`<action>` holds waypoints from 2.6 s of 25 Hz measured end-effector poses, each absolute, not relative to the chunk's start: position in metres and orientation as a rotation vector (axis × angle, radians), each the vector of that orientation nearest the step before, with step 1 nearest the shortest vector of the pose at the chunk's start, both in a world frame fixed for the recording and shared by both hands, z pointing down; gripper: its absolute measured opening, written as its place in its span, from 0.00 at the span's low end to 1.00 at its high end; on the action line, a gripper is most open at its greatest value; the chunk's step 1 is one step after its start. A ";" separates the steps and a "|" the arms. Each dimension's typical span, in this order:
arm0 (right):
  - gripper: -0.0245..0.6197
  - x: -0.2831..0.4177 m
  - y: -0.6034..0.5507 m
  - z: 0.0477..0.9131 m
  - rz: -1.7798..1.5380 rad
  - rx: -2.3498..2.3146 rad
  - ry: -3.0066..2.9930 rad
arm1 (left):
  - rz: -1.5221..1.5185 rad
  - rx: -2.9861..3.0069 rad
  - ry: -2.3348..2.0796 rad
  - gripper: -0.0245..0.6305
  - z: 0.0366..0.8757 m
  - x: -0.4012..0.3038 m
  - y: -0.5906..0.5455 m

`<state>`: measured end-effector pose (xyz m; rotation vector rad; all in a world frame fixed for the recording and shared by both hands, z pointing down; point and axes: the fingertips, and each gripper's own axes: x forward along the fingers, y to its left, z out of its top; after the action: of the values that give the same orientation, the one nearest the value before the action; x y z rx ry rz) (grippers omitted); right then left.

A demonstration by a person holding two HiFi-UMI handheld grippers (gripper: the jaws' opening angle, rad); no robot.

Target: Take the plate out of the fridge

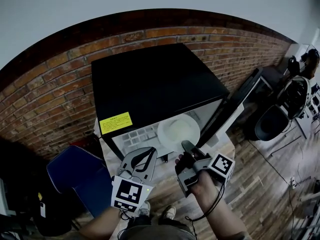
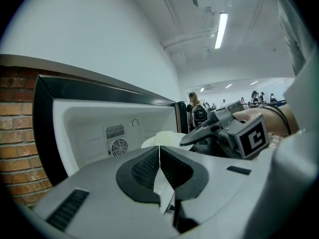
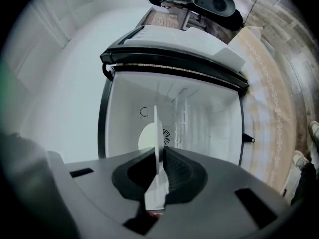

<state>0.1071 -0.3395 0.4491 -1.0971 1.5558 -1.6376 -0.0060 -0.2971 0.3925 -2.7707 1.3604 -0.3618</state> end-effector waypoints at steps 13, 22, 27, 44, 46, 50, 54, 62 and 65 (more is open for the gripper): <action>0.11 0.150 -0.287 0.407 -1.522 -1.099 1.504 | -0.294 -2.793 1.222 0.07 0.375 0.024 -0.284; 0.11 0.188 -0.245 0.406 -1.445 -1.164 1.441 | -0.267 -2.851 1.071 0.07 0.376 0.059 -0.272; 0.11 0.208 -0.224 0.415 -1.428 -1.192 1.383 | -0.277 -2.879 0.986 0.07 0.380 0.082 -0.264; 0.11 0.259 -0.166 0.468 -1.413 -1.297 1.182 | -0.367 -2.963 0.731 0.07 0.415 0.145 -0.229; 0.11 0.261 -0.160 0.475 -1.418 -1.303 1.164 | -0.380 -2.968 0.711 0.07 0.419 0.148 -0.225; 0.11 0.266 -0.153 0.488 -1.424 -1.319 1.144 | -0.410 -2.977 0.681 0.07 0.428 0.153 -0.218; 0.11 0.269 -0.153 0.495 -1.428 -1.328 1.134 | -0.427 -2.988 0.668 0.07 0.434 0.153 -0.218; 0.11 0.266 -0.156 0.488 -1.428 -1.320 1.148 | -0.429 -2.997 0.667 0.07 0.431 0.150 -0.220; 0.11 0.266 -0.157 0.486 -1.425 -1.319 1.153 | -0.423 -3.000 0.676 0.07 0.430 0.149 -0.222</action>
<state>0.2663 -0.1572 0.4856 -1.3191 1.1531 -1.4246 0.1493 -0.2216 0.4302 -3.0005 0.6763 -0.4234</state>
